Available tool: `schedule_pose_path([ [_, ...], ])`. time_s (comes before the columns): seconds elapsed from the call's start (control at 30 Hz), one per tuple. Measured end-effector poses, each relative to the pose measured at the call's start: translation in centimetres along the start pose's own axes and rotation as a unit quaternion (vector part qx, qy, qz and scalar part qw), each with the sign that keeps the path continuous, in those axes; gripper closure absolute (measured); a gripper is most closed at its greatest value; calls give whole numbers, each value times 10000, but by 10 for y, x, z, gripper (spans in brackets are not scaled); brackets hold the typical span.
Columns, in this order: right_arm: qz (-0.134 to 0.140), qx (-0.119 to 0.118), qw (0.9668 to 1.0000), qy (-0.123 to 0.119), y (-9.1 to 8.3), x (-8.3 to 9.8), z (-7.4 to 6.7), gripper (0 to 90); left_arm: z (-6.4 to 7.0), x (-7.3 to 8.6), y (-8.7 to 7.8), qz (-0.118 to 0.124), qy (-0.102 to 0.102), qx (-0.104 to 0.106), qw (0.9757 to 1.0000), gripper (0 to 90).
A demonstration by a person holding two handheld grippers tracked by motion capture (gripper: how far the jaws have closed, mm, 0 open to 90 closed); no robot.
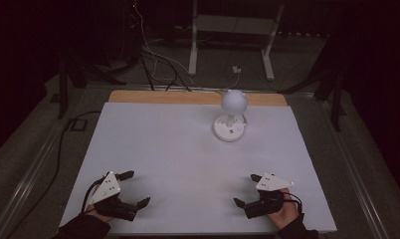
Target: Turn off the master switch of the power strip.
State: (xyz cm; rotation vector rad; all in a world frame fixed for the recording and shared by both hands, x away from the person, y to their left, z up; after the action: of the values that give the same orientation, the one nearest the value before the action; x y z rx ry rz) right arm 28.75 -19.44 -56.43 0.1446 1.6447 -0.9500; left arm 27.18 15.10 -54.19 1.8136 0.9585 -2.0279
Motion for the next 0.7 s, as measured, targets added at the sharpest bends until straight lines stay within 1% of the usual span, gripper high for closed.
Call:
schedule_pose_path([
  [0.07, -19, -34, 10000, 12, 0, -1, -3, 0, -1, 0, 0, 9, -22, -15, 10000, 4],
  [0.17, -80, -173, 9998, 66, 2, -2, -9, 0, -1, 1, 0, -27, -14, -25, 10000, 4],
  [0.23, -60, -234, 9997, 55, 2, -5, -12, 0, -1, 1, 0, -23, -19, -23, 10000, 4],
  [0.3, -28, -336, 9993, 138, 2, -8, -15, 0, 0, 1, 0, -22, -26, -11, 10000, 4],
  [0.47, -29, -415, 9990, 169, 2, -13, -19, 0, -1, 0, 0, -8, -35, -11, 10000, 4],
  [0.53, -96, -453, 9988, 138, 3, -14, -22, 0, -1, 0, 0, 5, -34, -15, 10000, 4],
  [0.63, -99, -474, 9988, 101, 4, -16, -22, 0, 0, 0, 0, 12, -39, 0, 10000, 4],
  [0.7, -88, -509, 9986, 125, 4, -18, -23, 0, 0, 0, 0, 12, -45, -1, 10000, 4],
])
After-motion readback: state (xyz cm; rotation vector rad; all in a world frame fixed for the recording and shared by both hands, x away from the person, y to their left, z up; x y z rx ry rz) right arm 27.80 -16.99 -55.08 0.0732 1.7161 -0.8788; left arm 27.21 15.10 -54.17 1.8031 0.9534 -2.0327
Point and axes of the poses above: each handheld gripper's, and its own axes: y roughly forward along the jaws, x roughly out of its underside, z roughly to its right, the point moved 9 cm from there along y, roughly forward along the jaws, and after that the axes turned 6 degrees about z, right-handed, at the moved point
